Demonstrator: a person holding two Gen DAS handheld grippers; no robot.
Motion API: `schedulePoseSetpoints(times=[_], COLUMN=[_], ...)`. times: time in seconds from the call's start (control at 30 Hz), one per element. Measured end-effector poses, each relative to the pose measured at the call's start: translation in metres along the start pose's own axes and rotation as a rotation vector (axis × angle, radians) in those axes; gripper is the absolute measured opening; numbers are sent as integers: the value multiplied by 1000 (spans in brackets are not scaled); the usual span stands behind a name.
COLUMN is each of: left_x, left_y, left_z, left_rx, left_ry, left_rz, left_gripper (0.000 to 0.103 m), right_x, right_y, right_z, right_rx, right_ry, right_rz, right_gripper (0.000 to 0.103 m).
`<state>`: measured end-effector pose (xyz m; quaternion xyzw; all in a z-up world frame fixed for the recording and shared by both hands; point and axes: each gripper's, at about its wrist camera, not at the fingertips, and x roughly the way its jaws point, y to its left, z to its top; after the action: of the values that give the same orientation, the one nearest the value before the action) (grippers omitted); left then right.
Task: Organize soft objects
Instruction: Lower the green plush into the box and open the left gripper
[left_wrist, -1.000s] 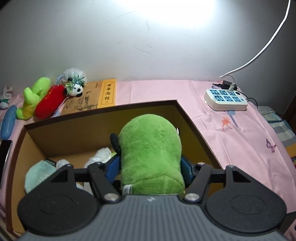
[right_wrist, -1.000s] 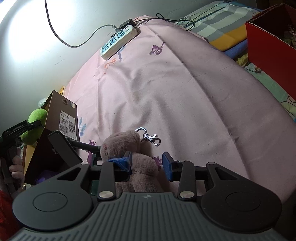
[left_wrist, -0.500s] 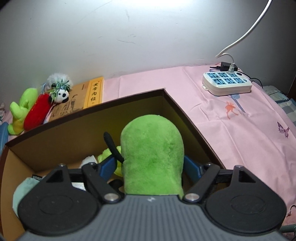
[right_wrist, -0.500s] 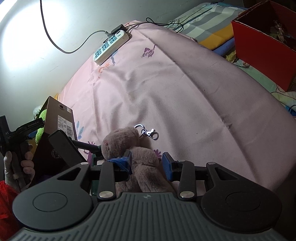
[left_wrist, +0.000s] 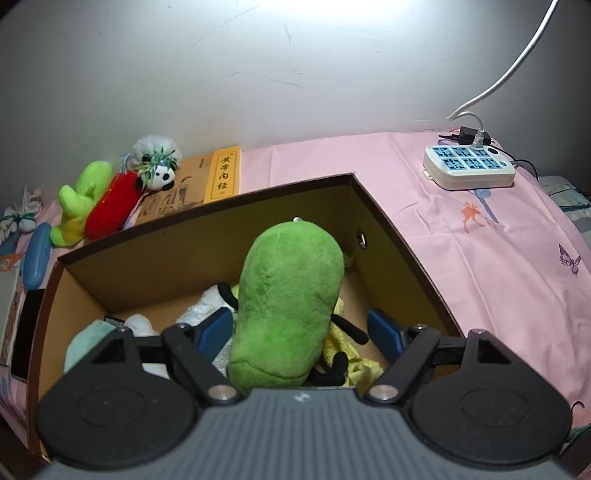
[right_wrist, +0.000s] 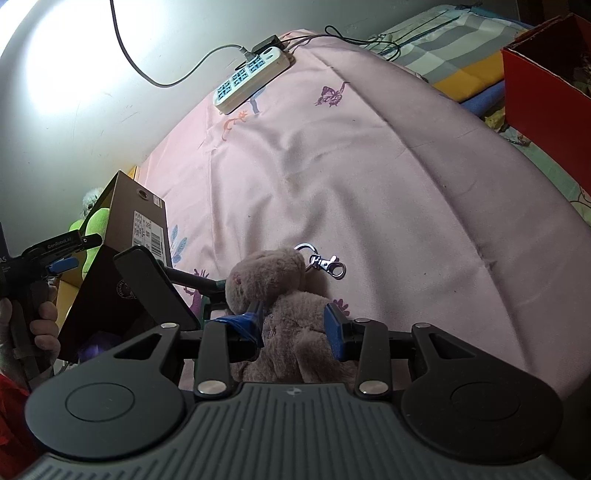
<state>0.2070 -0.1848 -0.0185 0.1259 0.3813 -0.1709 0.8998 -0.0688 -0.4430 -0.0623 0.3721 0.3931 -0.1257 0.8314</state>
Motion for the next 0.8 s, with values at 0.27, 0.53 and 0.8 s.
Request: schedulePoseSetpoints(times=[0.27,0.53,0.8], left_x=[-30,-62,-84], left_y=[5,9,6], left_z=[-11,-27,-48], left_rx=[-29,-52,-85], left_ry=[-10,-11,-4], left_rz=[45,94,142], left_gripper=[81,83,100], right_x=[-1,-1,2], right_y=[11,19,23], right_z=[7,9,7], right_rx=[-81,-138,-178], right_ry=[11,33,62], right_rz=[39,72,102], right_gripper=[20,20,20])
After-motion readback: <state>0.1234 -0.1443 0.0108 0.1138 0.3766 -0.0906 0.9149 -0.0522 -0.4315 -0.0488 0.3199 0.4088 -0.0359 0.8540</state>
